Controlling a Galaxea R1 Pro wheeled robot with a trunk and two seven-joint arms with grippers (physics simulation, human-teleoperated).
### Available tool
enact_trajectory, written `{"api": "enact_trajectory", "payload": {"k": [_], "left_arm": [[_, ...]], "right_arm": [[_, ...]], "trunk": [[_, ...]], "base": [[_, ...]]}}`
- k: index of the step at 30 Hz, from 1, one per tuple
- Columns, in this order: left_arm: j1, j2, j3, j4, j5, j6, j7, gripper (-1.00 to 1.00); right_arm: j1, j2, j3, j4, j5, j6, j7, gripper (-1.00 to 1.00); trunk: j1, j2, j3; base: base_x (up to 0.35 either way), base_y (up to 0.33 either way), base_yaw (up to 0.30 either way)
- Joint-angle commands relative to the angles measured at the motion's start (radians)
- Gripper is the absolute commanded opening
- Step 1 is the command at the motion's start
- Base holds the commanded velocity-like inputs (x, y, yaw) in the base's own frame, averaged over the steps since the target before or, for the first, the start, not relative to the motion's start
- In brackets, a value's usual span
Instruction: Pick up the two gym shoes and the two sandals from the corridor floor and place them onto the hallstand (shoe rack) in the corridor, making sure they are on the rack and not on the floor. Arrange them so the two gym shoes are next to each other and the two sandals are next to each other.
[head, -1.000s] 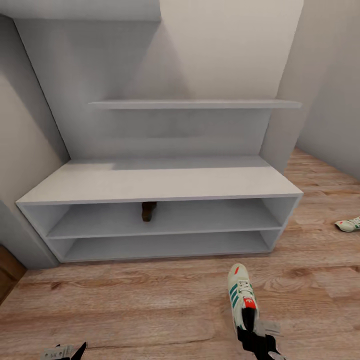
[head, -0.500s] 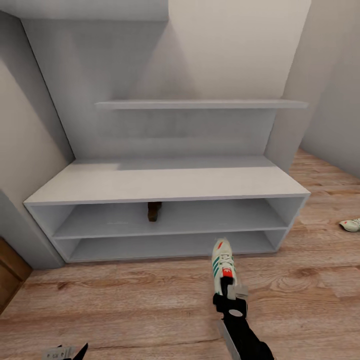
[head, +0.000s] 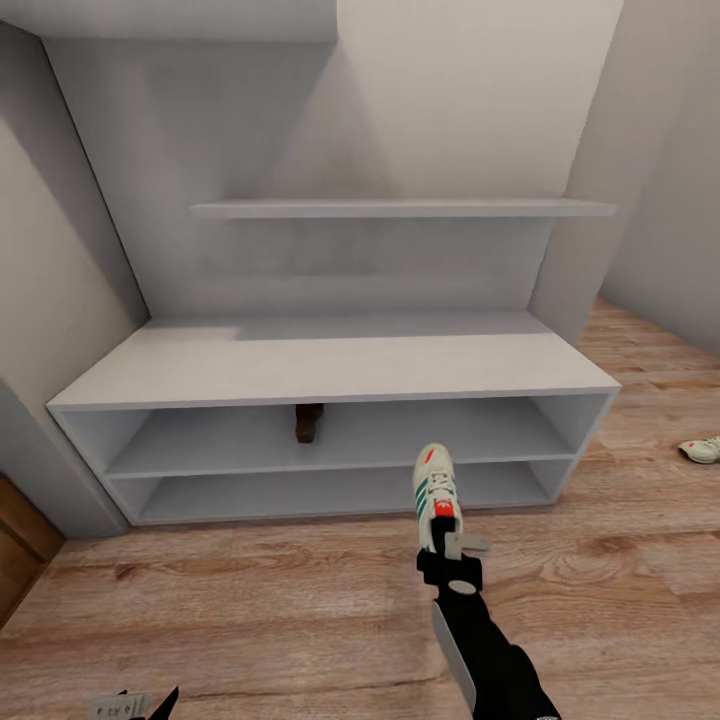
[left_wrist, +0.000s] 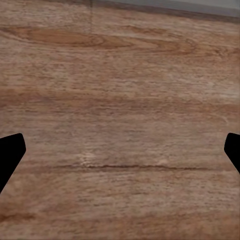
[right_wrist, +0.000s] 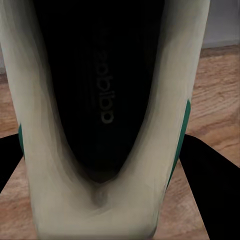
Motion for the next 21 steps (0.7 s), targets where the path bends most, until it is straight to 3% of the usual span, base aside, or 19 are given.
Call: {"api": "enact_trajectory", "payload": {"k": [1, 9, 21], "left_arm": [[-0.001, -0.001, 0.005, 0.001, 0.003, 0.000, -0.009, 1.00], [-0.001, -0.001, 0.005, 0.002, 0.003, 0.000, -0.009, 1.00], [-0.001, -0.003, 0.005, 0.002, 0.003, 0.000, -0.009, 1.00]], "right_arm": [[0.000, 0.000, 0.002, -0.005, -0.005, 0.009, -0.006, -1.00], [-0.001, 0.000, 0.003, -0.022, -0.005, 0.025, -0.005, -1.00], [-0.001, 0.000, 0.005, -0.021, -0.005, 0.027, -0.005, -1.00]], "trunk": [[0.000, 0.000, -0.001], [0.000, 0.000, -0.001], [0.000, 0.000, -0.001]], "base": [[0.000, 0.000, 0.000], [0.038, 0.000, 0.000], [0.288, 0.000, 0.000]]}}
